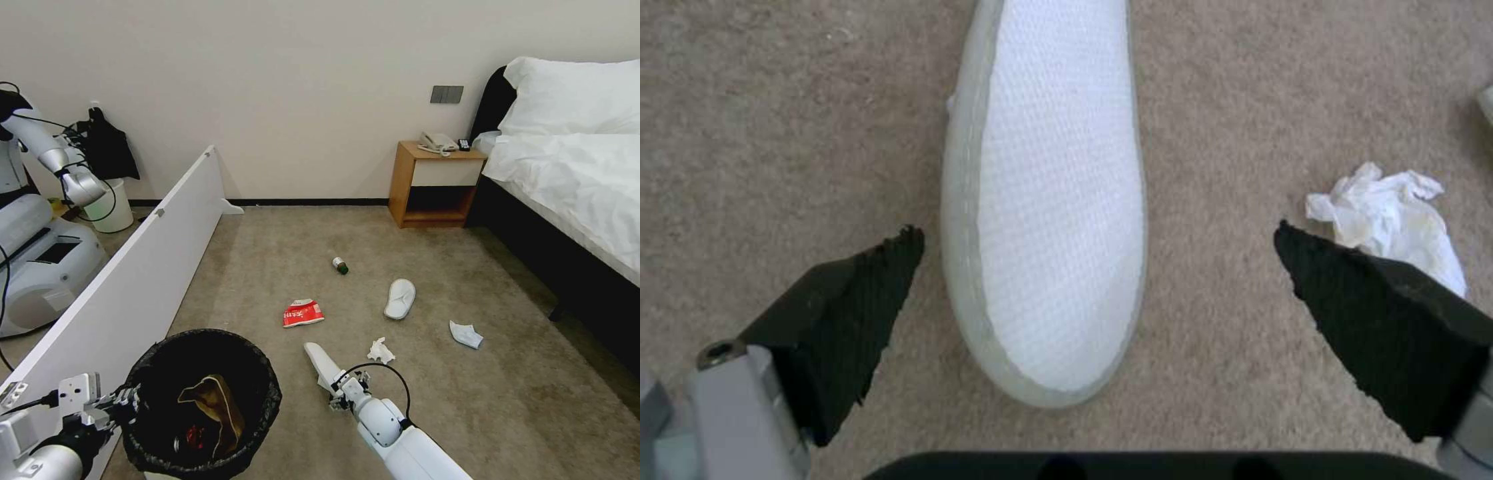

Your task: Pick up the trash bin, then pick up the garbage from the floor and place it into the trash bin.

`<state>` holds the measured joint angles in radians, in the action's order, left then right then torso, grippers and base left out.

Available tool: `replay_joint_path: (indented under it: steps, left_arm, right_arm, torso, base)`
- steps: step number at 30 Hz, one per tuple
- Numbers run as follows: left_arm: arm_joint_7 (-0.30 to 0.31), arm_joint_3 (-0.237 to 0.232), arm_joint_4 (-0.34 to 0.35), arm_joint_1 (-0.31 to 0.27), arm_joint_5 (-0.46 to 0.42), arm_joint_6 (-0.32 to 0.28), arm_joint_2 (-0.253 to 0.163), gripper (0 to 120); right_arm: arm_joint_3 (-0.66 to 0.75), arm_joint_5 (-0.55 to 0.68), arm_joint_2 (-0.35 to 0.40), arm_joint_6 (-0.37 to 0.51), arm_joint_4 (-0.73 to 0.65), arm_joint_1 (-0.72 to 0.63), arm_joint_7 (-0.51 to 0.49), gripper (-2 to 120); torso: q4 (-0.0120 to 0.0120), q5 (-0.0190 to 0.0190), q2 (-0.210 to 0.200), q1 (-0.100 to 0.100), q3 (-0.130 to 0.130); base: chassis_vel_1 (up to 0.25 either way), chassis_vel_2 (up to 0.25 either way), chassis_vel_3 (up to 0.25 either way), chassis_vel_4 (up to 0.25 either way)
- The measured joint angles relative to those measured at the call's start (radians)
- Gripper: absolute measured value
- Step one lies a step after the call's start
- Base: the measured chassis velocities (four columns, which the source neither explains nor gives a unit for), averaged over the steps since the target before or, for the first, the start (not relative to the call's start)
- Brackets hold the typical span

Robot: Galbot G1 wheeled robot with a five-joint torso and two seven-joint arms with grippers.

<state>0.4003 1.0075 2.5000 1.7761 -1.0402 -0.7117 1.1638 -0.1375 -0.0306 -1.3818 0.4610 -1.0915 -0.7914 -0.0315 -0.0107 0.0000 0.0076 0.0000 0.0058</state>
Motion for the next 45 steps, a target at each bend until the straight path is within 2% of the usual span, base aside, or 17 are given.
replay_joint_path:
  steps: [36,38,42,44,45]
  left_arm:
    - [-0.002,0.018,0.0,0.003,-0.011,0.0,-0.001,5]
    - [-0.002,0.02,0.0,0.003,-0.015,0.0,-0.003,5]
    - [-0.002,0.02,0.0,0.003,-0.015,0.0,-0.003,5]
    - [-0.002,0.017,0.0,0.001,-0.015,0.0,-0.003,5]
    - [-0.002,0.017,0.0,0.001,-0.015,0.0,-0.003,5]
  right_arm:
    - [0.002,-0.041,-0.054,0.002,0.114,0.054,-0.016,98]
    - [0.005,-0.04,-0.055,0.005,0.114,0.057,-0.015,88]
    - [0.005,-0.04,-0.054,0.005,0.114,0.057,-0.015,79]
    - [0.005,-0.039,-0.051,0.004,0.113,0.057,-0.017,66]
    - [0.005,-0.039,-0.051,0.004,0.113,0.057,-0.017,66]
  torso:
    - [0.0,0.0,0.0,0.0,0.0]
    - [0.0,0.0,0.0,0.0,0.0]
    - [0.0,0.0,0.0,0.0,0.0]
    - [0.0,0.0,0.0,0.0,0.0]
    - [0.0,0.0,0.0,0.0,0.0]
  base:
    - [0.0,0.0,0.0,0.0]
    - [0.0,0.0,0.0,0.0]
    - [0.0,0.0,0.0,0.0]
    - [0.0,0.0,0.0,0.0]
    - [0.0,0.0,0.0,0.0]
